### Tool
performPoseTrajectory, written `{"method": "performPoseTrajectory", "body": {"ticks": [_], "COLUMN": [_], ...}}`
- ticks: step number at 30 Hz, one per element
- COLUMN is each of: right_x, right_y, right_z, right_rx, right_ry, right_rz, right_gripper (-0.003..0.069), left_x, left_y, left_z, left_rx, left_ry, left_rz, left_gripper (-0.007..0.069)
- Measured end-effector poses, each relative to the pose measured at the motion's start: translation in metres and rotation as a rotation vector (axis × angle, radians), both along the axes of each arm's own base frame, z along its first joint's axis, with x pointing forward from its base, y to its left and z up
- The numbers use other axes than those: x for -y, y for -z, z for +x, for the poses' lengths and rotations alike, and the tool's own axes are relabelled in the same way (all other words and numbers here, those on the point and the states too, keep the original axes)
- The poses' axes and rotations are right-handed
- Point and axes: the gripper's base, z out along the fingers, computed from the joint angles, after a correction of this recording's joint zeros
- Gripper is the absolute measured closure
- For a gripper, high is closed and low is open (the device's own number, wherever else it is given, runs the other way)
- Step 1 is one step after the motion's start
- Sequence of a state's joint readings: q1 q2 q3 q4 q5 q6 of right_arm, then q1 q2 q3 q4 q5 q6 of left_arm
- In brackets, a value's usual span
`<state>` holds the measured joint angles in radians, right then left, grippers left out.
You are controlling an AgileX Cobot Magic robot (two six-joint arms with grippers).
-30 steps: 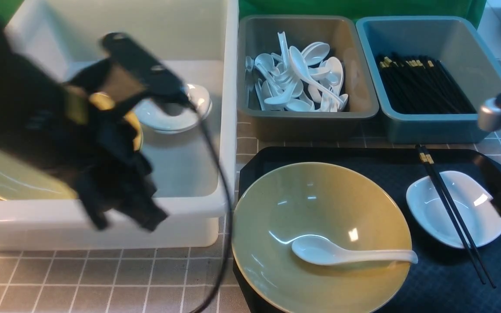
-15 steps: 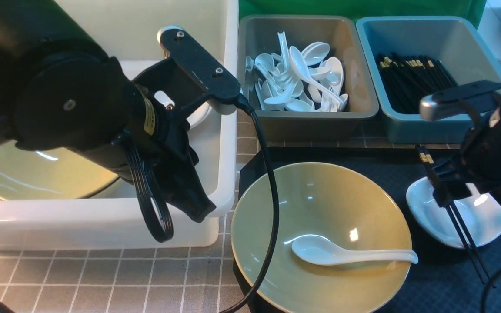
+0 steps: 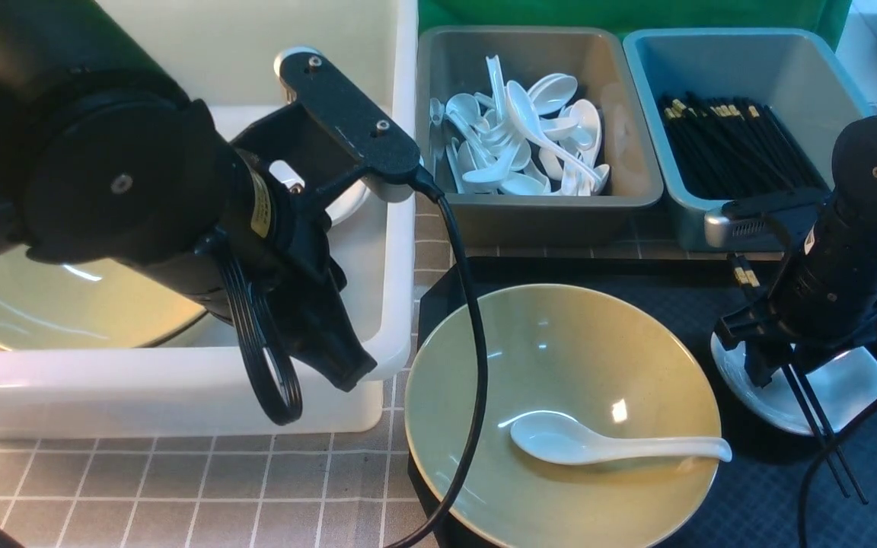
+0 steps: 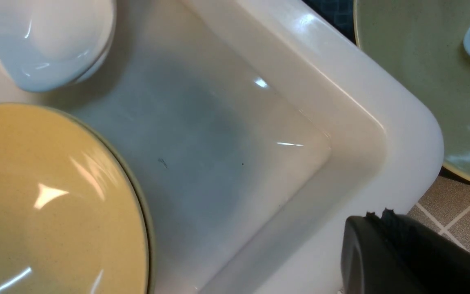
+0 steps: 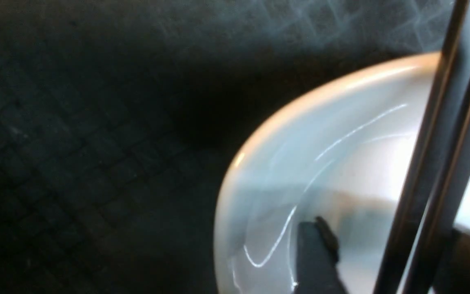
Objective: On grey table put chopsticks spoon bowls plates into blue grey white boxes.
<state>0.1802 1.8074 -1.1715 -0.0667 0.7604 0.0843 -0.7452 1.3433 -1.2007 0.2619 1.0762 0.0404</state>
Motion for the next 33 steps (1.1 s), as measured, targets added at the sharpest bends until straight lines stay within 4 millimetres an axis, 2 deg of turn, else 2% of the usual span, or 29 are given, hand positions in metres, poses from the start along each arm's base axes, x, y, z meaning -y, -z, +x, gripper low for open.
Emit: {"method": "performPoseTrajectory", "body": {"ticks": [2, 5, 7, 12, 15, 16, 19, 22, 25, 29, 33], "right_x": [0.0, 0.001, 0.001, 0.002, 0.004, 0.004, 0.006, 0.005, 0.005, 0.008, 0.013], "right_y": [0.0, 0.0, 0.0, -0.012, -0.033, -0.034, -0.062, -0.079, -0.102, -0.135, -0.152], "right_z": [0.0, -0.003, -0.005, -0.01, -0.018, -0.018, -0.028, -0.027, -0.015, 0.013, 0.047], "right_rx": [-0.003, -0.031, -0.052, -0.051, -0.01, -0.008, 0.065, 0.124, 0.231, 0.414, 0.56], "right_ry": [0.0, 0.0, 0.001, 0.002, -0.004, -0.007, -0.037, -0.05, -0.051, -0.026, 0.021], "right_rz": [-0.001, -0.007, -0.012, -0.012, -0.006, -0.006, 0.002, 0.009, 0.021, 0.045, 0.067], "right_gripper": [0.0386, 0.0501, 0.0543, 0.0547, 0.0547, 0.0547, 0.0547, 0.0547, 0.0547, 0.0547, 0.0547], "left_x": [0.0, 0.0, 0.0, 0.0, -0.001, -0.001, 0.001, 0.005, 0.016, 0.039, 0.064], "left_y": [0.0, 0.0, 0.0, 0.0, 0.0, 0.0, 0.001, 0.0, 0.0, -0.002, -0.01], "left_z": [0.0, 0.0, 0.0, 0.0, 0.0, 0.0, -0.001, 0.0, 0.009, 0.029, 0.053], "left_rx": [0.0, 0.0, 0.0, -0.001, -0.006, -0.006, -0.017, -0.005, 0.062, 0.183, 0.274], "left_ry": [0.0, 0.0, 0.0, 0.0, -0.002, -0.002, -0.002, 0.006, 0.035, 0.081, 0.111], "left_rz": [0.0, 0.0, 0.0, 0.001, 0.006, 0.005, -0.013, -0.053, -0.14, -0.26, -0.345], "left_gripper": [0.0635, 0.0635, 0.0635, 0.0635, 0.0635, 0.0635, 0.0635, 0.0635, 0.0635, 0.0635, 0.0635]}}
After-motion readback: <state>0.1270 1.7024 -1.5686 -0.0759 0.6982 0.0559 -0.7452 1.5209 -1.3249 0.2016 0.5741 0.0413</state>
